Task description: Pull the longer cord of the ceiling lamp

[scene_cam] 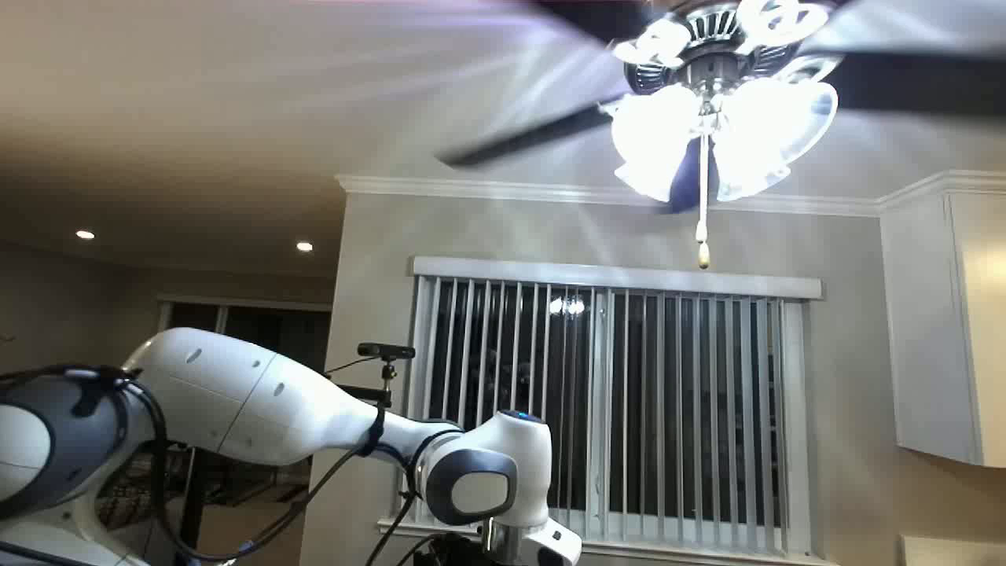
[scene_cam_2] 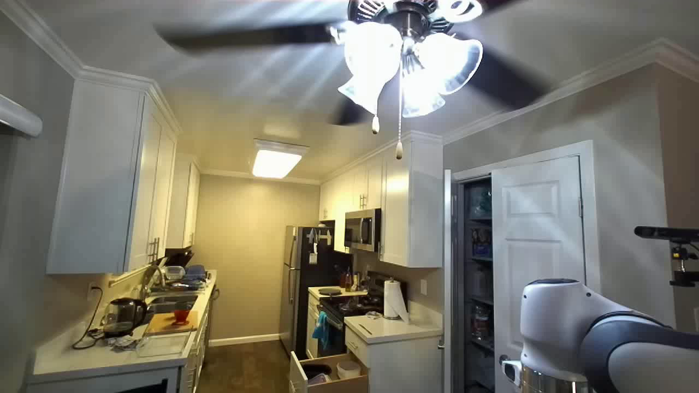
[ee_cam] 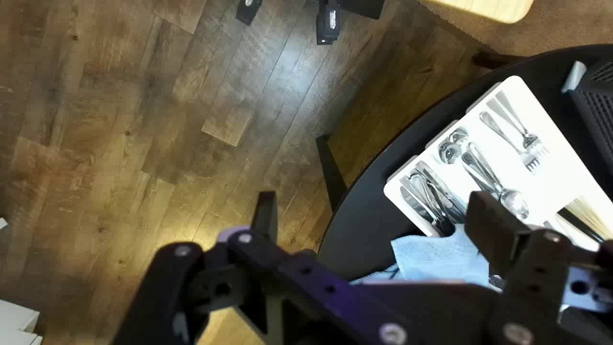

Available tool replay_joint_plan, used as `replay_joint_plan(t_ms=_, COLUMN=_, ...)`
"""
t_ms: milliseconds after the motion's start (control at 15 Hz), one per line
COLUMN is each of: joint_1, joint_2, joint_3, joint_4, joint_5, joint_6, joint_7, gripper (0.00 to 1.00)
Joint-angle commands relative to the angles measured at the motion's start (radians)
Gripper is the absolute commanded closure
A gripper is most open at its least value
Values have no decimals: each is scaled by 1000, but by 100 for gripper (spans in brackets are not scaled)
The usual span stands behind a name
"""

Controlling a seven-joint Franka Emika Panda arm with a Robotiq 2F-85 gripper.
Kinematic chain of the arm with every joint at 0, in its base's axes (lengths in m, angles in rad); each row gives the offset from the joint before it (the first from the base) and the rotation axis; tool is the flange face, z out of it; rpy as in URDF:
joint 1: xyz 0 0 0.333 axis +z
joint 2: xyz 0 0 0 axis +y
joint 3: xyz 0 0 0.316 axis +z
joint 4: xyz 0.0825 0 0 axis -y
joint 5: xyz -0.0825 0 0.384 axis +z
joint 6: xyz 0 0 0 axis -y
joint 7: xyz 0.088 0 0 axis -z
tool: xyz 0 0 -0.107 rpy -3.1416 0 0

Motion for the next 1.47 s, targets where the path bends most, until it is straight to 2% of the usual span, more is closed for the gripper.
replay_joint_plan(t_ms=0, joint_1=-8, joint_2=0, joint_3=7, joint_4=2, joint_5=5, joint_6=-3, joint_7=-5, gripper=0)
replay_joint_plan(t_ms=200, joint_1=-8, joint_2=0, joint_3=7, joint_4=2, joint_5=5, joint_6=-3, joint_7=-5, gripper=0)
replay_joint_plan(t_ms=333, joint_1=37, joint_2=-53, joint_3=44, joint_4=59, joint_5=10, joint_6=25, joint_7=-15, gripper=0)
replay_joint_plan(t_ms=400, joint_1=52, joint_2=-73, joint_3=75, joint_4=121, joint_5=9, joint_6=-18, joint_7=15, gripper=0)
replay_joint_plan(t_ms=533, joint_1=75, joint_2=-86, joint_3=114, joint_4=204, joint_5=-5, joint_6=-17, joint_7=11, gripper=0)
replay_joint_plan(t_ms=800, joint_1=87, joint_2=-87, joint_3=204, joint_4=415, joint_5=-26, joint_6=32, joint_7=18, gripper=0)
replay_joint_plan(t_ms=1067, joint_1=37, joint_2=-39, joint_3=265, joint_4=566, joint_5=-50, joint_6=216, joint_7=38, gripper=0)
replay_joint_plan(t_ms=1400, joint_1=-103, joint_2=85, joint_3=299, joint_4=737, joint_5=-171, joint_6=515, joint_7=56, gripper=0)
